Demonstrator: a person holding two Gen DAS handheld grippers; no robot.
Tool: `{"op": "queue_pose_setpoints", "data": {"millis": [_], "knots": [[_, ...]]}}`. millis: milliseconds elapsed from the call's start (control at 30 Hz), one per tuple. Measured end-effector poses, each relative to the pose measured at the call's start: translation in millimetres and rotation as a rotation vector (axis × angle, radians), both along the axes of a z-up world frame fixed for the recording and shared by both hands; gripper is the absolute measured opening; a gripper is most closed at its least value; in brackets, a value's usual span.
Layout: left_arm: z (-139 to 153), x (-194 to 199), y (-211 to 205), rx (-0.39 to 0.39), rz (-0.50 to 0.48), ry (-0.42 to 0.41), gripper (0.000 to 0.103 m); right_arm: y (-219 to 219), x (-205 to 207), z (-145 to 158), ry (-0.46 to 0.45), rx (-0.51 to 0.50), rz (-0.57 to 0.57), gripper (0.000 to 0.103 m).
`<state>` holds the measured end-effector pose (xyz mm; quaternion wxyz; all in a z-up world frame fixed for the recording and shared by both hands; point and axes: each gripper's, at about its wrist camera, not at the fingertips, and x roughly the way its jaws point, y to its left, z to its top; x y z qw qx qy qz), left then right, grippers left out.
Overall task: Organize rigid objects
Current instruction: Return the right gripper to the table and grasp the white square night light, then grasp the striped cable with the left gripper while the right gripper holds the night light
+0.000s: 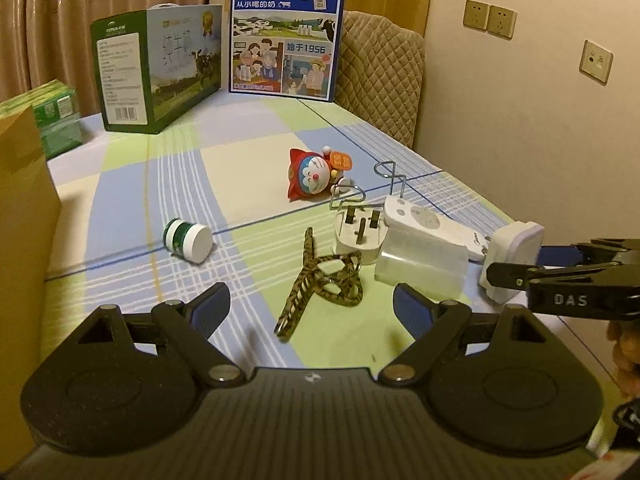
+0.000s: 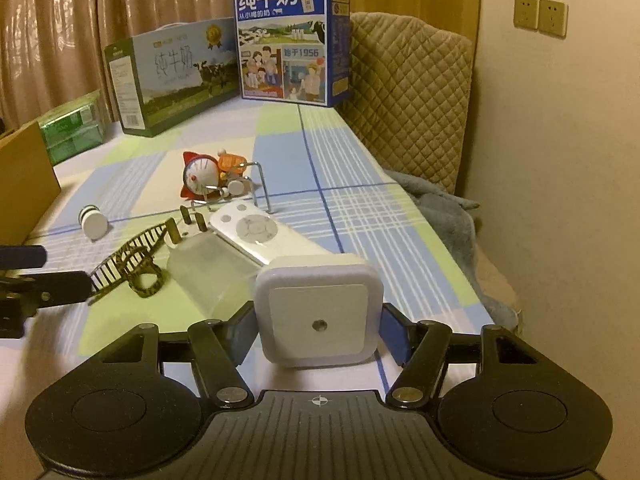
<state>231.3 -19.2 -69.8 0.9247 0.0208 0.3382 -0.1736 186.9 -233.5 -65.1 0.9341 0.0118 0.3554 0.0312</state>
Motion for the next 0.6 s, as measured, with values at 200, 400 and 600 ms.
{"op": "queue_pose_setpoints", "data": {"millis": [200, 400, 600], "knots": [[-7.5, 19.6, -12.1, 0.013, -0.016, 0.000, 0.081, 2.3, 0.0, 1.4, 0.010, 0.010, -0.011, 0.061], [-19.2, 38.3, -24.7, 0.047, -0.033, 0.008, 0.057, 2.6, -0.8, 4.5, 0.007, 0.021, -0.030, 0.061], [-27.3, 40.7, -26.3, 0.057, -0.042, 0.050, 0.036, 6.9, -2.7, 10.5, -0.007, 0.032, -0.027, 0.061]]}}
